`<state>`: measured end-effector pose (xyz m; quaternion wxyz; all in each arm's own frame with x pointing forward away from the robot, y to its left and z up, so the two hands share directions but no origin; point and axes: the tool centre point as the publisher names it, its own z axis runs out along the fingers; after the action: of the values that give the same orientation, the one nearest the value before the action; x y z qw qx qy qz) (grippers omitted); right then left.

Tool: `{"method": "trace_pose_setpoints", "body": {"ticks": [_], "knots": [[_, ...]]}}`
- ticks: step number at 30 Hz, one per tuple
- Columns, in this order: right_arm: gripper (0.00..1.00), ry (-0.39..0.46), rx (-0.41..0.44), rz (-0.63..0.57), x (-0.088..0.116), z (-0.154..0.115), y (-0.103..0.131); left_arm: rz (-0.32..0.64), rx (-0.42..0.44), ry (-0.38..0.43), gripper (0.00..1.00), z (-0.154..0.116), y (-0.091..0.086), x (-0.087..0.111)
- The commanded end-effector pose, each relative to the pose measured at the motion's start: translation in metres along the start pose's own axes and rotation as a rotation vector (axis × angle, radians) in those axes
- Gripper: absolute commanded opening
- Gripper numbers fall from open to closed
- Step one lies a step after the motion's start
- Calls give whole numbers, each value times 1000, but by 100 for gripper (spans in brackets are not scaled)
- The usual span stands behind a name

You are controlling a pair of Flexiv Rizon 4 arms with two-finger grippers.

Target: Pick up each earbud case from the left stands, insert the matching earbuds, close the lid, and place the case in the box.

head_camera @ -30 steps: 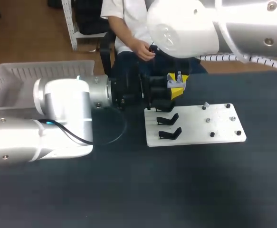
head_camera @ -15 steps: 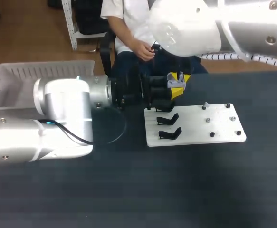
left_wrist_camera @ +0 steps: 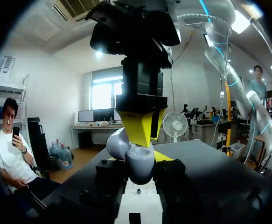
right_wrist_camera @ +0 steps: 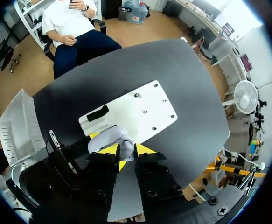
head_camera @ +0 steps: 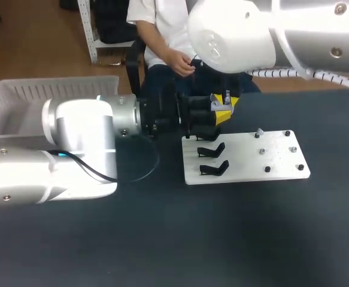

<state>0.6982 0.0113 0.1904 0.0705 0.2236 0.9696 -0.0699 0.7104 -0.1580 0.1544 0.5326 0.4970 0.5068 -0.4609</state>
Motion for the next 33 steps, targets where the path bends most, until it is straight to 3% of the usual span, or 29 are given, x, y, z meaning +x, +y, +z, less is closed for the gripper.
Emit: {"method": "trace_pose_setpoints", "body": {"ticks": [1,10,11,13,15,24,28,30,32,33], "knots": [[0,10,10,0,-1,7,3,4,-9,-6,0,0,-2,1],[0,17,7,2,0,9,1,4,-9,-6,0,0,-2,1],[8,17,6,1,0,9,0,4,-9,-6,0,0,-2,1],[34,14,4,0,0,9,0,4,-9,-6,0,0,-2,1],[46,11,2,0,1,8,0,4,-9,-6,0,0,-2,1],[56,-17,-8,-33,11,-3,-6,4,-9,-6,0,0,-2,1],[84,-50,-62,-83,18,-16,-17,4,-9,-6,0,0,-2,1],[87,-81,-87,-124,22,-21,-19,4,-9,-6,0,0,-2,1],[99,-104,-130,-157,24,-28,-23,4,-9,-6,0,0,-2,1],[100,-112,-160,-179,25,-31,-25,4,-9,-6,0,0,-2,1]]}}
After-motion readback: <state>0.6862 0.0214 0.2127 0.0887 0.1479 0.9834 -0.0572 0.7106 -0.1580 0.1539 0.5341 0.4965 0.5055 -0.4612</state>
